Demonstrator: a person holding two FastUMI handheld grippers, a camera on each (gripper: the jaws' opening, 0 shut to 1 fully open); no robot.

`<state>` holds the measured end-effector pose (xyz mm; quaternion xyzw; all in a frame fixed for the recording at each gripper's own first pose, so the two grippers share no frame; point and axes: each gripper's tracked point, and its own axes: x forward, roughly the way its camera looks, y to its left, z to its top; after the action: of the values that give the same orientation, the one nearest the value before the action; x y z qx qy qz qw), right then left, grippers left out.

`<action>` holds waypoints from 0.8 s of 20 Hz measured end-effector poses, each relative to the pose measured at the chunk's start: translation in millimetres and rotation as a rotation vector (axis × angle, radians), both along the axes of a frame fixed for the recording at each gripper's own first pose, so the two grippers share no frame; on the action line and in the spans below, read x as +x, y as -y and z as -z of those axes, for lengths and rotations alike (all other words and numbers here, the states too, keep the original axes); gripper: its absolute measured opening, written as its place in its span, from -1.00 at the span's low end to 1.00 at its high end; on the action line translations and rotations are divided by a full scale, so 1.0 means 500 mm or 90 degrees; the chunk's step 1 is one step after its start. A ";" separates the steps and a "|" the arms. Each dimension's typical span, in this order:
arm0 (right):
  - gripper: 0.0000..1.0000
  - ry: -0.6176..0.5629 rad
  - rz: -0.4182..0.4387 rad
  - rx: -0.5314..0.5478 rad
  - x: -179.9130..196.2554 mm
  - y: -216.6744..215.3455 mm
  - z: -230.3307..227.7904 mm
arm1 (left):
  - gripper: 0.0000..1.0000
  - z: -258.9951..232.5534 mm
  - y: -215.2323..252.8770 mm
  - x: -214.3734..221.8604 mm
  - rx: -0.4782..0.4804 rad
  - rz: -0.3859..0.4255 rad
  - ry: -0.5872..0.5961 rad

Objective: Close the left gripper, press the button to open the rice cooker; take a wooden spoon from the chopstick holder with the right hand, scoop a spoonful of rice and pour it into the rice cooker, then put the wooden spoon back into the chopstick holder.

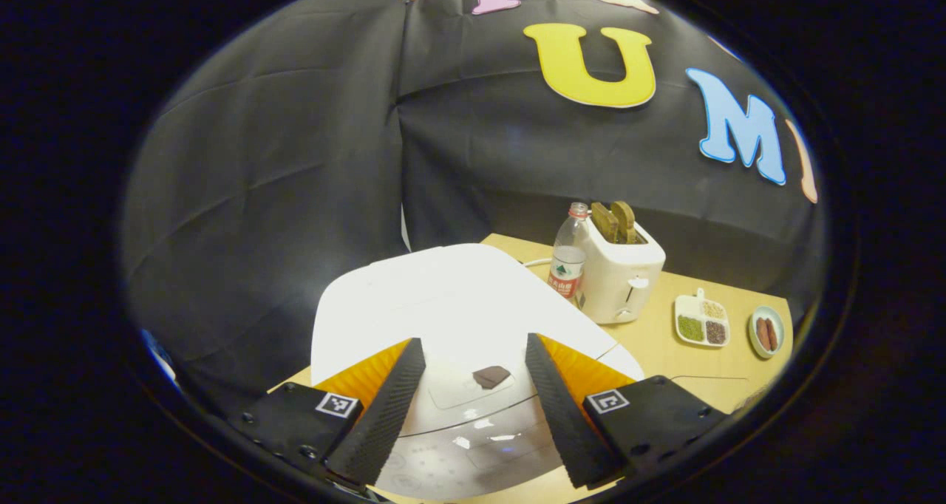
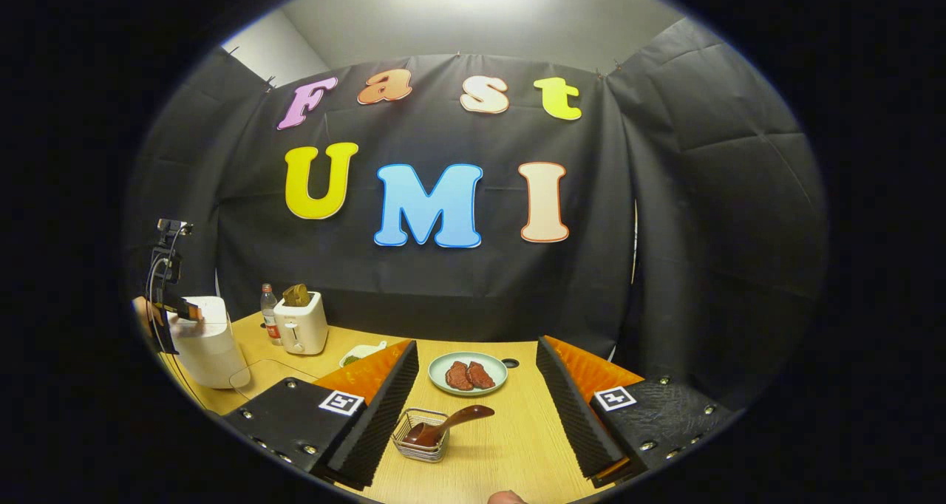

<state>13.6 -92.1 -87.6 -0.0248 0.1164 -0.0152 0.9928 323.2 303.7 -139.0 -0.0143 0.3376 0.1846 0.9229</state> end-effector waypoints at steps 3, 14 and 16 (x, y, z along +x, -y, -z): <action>0.95 -0.004 0.000 0.004 -0.003 -0.012 0.003 | 0.92 -0.006 0.002 -0.001 -0.005 0.004 0.008; 0.95 0.015 -0.019 0.029 -0.020 -0.085 -0.065 | 0.94 -0.236 0.127 -0.006 0.020 0.161 0.221; 0.95 0.024 -0.027 0.044 -0.033 -0.103 -0.080 | 0.93 -0.308 0.170 -0.035 0.006 0.197 0.273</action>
<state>-2.8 -40.7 -47.6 0.0071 0.0973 0.0094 0.9952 305.6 218.9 15.0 0.0032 0.1318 0.0360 0.9906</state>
